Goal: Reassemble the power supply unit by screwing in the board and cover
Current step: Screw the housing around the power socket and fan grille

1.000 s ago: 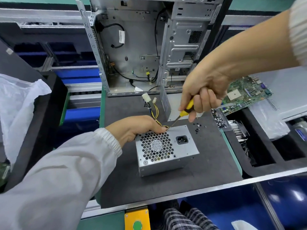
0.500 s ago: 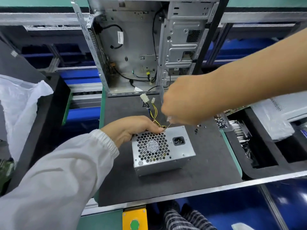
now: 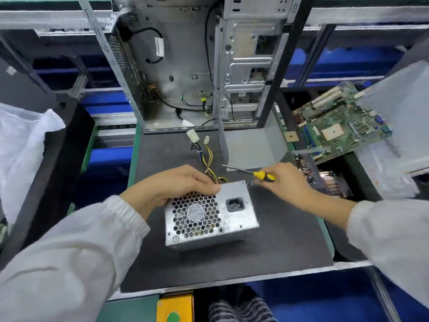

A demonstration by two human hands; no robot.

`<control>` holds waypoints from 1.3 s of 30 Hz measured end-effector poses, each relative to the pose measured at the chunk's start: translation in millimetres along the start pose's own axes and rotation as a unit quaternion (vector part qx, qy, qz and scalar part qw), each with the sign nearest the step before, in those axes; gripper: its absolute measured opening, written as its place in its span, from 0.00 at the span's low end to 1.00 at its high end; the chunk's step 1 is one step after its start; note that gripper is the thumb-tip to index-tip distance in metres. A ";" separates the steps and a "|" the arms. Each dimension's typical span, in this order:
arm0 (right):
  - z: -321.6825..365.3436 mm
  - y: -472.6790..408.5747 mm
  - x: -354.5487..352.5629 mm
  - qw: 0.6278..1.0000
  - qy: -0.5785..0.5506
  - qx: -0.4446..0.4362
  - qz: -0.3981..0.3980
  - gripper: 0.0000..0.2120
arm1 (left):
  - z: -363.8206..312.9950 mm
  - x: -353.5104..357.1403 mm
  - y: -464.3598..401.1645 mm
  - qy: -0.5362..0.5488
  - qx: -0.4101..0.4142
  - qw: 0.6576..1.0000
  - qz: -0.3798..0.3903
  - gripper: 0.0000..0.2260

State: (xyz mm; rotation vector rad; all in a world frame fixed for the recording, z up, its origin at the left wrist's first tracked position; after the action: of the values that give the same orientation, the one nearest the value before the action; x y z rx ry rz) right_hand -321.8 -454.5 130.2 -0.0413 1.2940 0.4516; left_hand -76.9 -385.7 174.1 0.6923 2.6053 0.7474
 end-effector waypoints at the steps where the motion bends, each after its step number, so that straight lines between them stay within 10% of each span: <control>1: -1.2 -3.8 13.3 0.999 -0.003 0.017 -0.032 0.11 | 1.5 0.0 -0.8 0.009 -0.009 1.000 -0.006 0.18; 13: -12.2 -7.7 51.5 0.981 -0.119 0.059 -0.141 0.09 | 46.1 4.4 34.4 0.131 0.053 0.952 -0.272 0.11; 19: 39.4 68.9 -17.3 0.900 -0.296 -0.147 -0.285 0.04 | 60.7 27.4 38.6 0.206 0.041 0.945 -0.251 0.16; 23: 84.7 106.8 -6.4 0.890 -0.278 -0.309 -0.186 0.04 | 58.8 33.4 37.3 0.232 0.052 0.937 -0.256 0.16; 39: 79.0 98.7 12.0 0.902 -0.059 -0.387 -0.181 0.12 | 59.5 32.4 32.7 0.256 0.070 0.931 -0.252 0.16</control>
State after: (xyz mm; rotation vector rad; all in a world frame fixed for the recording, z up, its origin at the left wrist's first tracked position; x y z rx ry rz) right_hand -281.0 -338.9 163.3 -0.8967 0.8891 0.6091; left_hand -65.6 -320.2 138.9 -0.1906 3.1226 0.6402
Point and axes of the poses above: each hand's wrist, its own y-axis away from the middle knuckle, its own x-axis out of the palm, z = x × y, the point moved 2 cm from there along -y, towards the middle knuckle, and after that the axes turned 5 degrees about x, right-handed, at the moved point
